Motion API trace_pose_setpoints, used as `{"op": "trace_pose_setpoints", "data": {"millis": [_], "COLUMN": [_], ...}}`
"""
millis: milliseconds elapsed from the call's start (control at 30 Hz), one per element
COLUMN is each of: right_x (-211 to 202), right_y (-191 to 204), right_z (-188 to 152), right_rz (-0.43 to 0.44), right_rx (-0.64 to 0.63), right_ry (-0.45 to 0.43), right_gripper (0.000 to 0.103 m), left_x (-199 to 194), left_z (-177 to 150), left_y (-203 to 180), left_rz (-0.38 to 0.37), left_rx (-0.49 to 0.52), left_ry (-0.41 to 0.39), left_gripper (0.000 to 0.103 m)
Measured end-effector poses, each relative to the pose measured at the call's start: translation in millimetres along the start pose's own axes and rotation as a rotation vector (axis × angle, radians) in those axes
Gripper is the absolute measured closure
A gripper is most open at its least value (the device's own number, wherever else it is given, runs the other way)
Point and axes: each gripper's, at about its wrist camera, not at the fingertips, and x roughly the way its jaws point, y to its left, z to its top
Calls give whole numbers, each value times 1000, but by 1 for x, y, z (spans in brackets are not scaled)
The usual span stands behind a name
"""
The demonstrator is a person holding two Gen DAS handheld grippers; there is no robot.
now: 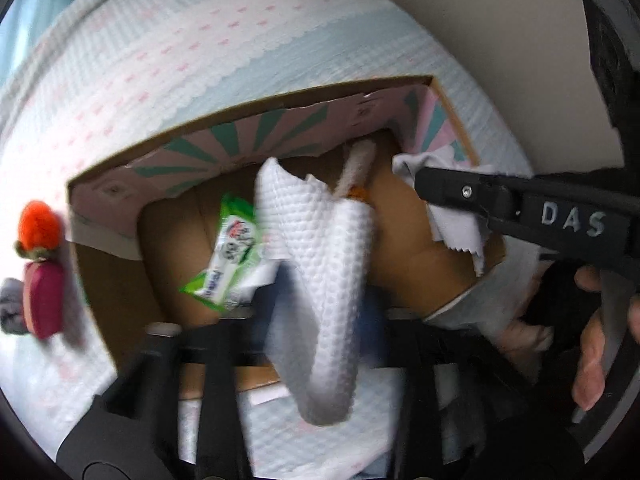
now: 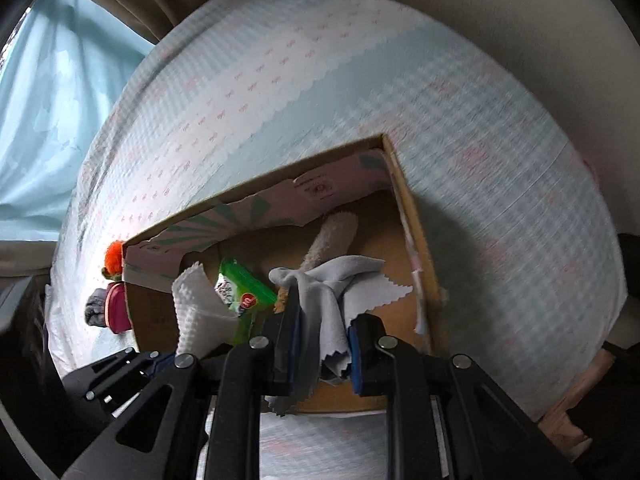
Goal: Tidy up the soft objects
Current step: 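Open both tools to release the cloths into the box, then lift both tools away from the box toward the remaining items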
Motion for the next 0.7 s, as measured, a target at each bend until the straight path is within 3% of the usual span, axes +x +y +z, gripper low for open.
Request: {"op": "trace_pose_setpoints", "data": {"millis": [33, 67, 100, 133, 400, 700], "right_x": [1, 1, -1, -3, -10, -39], "right_y": [0, 0, 1, 2, 4, 12], "right_z": [2, 2, 2, 2, -4, -17], "right_rz": [0, -2, 0, 3, 3, 5], "right_rx": [4, 4, 1, -3, -38, -67], "right_ry": [2, -5, -25, -36, -66, -130], "right_gripper": [56, 42, 16, 3, 2, 2], "left_x": [0, -3, -5, -5, -22, -64], "left_z": [0, -1, -3, -5, -10, -16], "left_y": [-1, 0, 1, 2, 9, 6], "left_rz": [5, -9, -18, -23, -26, -4], "left_rx": [4, 8, 8, 7, -23, -10], "left_ry": [2, -12, -14, -8, -14, -88], "left_gripper": [1, 1, 1, 1, 1, 1]}}
